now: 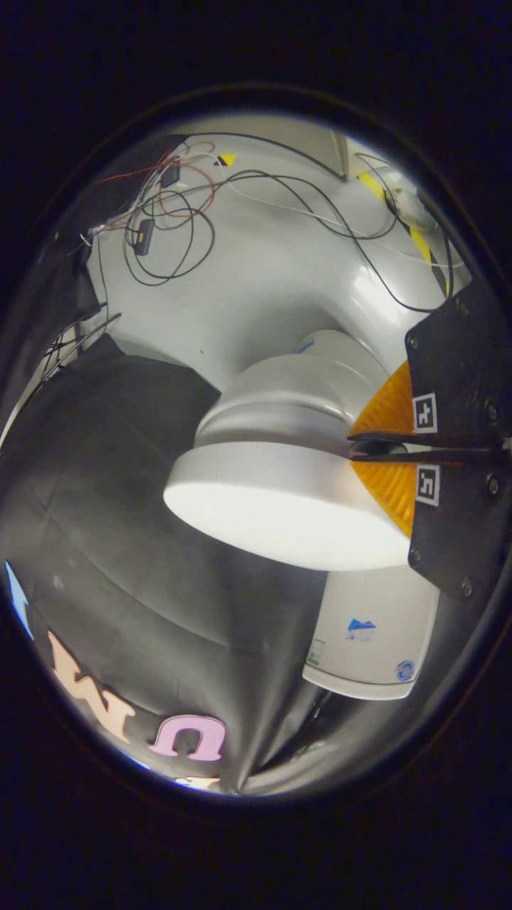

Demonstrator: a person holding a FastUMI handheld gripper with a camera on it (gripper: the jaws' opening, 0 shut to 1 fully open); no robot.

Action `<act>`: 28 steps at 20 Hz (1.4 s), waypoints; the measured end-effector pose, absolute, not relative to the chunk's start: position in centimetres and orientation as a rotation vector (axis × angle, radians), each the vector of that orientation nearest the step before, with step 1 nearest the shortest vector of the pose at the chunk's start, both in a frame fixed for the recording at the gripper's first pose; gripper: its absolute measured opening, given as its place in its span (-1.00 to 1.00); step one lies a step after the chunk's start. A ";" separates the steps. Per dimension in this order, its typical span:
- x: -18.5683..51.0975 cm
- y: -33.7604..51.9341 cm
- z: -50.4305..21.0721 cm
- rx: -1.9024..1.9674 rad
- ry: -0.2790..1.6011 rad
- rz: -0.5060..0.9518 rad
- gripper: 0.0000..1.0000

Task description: Open the toilet lid.

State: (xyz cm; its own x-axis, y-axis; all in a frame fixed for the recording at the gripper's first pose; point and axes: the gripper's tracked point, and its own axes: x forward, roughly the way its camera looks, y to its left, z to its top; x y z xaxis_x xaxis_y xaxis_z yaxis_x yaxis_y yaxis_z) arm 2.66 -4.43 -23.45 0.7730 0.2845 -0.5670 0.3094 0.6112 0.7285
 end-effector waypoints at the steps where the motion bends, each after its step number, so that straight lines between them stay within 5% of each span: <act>1: 2.6 -4.5 -22.9 0.905 0.707 -0.007 -0.96; 28: 1.4 2.0 -8.1 0.761 0.436 0.257 -0.96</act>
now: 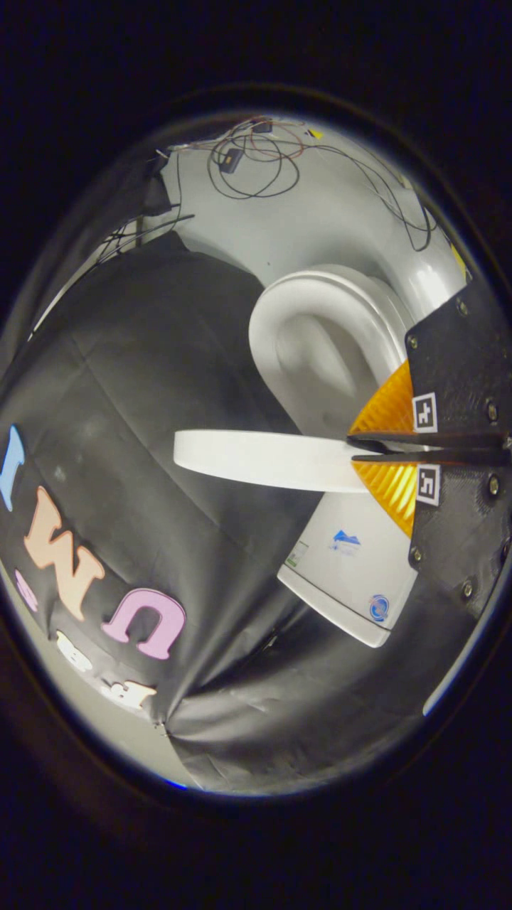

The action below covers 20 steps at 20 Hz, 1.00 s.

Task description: Open the toilet lid.

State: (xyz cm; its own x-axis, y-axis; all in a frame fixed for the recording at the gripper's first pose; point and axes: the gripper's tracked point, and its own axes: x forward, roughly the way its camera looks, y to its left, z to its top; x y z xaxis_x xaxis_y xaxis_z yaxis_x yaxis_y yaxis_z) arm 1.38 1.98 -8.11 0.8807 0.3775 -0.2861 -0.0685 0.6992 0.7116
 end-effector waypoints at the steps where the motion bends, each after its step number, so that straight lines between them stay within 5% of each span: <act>1: 1.3 2.2 -7.7 0.746 0.428 0.263 -0.96; 20: 0.7 7.3 -2.5 0.602 0.319 0.286 -0.96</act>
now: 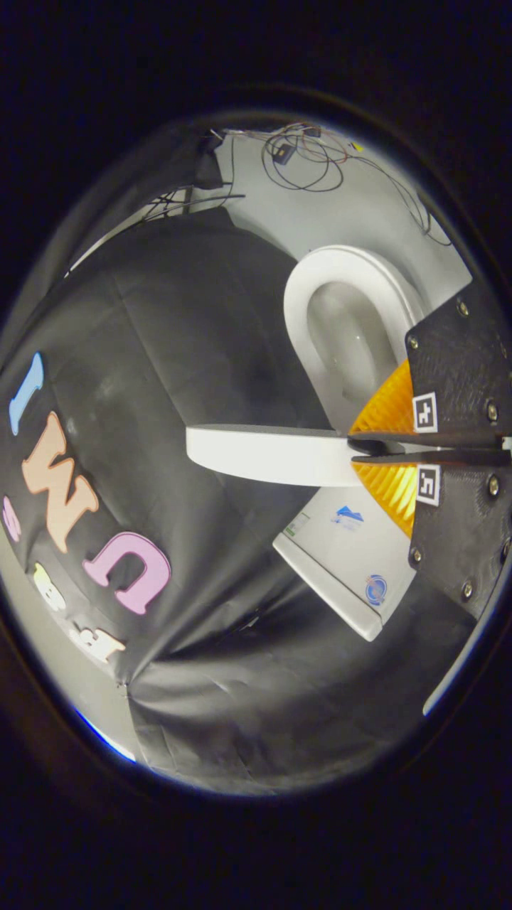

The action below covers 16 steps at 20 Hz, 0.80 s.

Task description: Open the toilet lid.

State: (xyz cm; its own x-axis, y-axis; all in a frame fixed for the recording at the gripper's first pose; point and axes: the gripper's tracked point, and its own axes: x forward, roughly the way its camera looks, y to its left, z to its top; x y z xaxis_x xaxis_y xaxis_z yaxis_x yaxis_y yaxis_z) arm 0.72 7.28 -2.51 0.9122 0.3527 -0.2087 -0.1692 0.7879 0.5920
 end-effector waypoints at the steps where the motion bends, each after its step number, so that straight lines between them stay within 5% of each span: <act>1: 0.7 7.8 -2.2 0.586 0.316 0.293 -0.96; 16: 0.4 13.8 0.9 0.365 0.231 0.363 -0.96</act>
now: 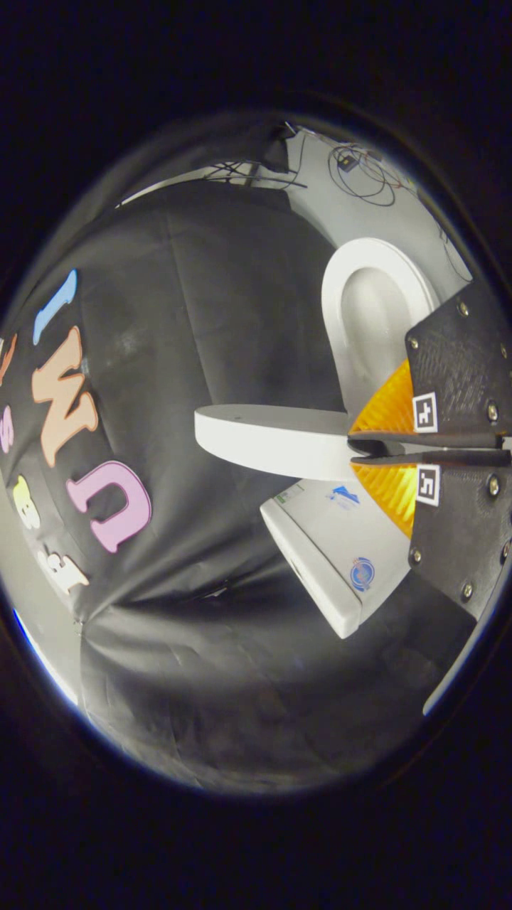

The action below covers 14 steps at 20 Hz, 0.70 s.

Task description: Open the toilet lid.

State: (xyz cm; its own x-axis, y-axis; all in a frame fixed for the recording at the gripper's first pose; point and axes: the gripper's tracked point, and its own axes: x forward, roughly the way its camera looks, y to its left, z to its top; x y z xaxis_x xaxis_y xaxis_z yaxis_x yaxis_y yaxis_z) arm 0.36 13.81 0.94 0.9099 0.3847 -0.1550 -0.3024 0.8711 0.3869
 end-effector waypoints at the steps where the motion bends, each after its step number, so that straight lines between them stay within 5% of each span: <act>1: 0.6 14.5 1.2 0.349 0.227 0.367 -0.95; 14: 0.3 19.9 3.7 0.203 0.157 0.421 -0.96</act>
State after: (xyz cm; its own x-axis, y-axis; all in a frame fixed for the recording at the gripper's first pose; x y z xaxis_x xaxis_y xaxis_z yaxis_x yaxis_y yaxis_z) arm 0.28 19.91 3.74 0.9008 0.4202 -0.1092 -0.3889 0.8928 0.2273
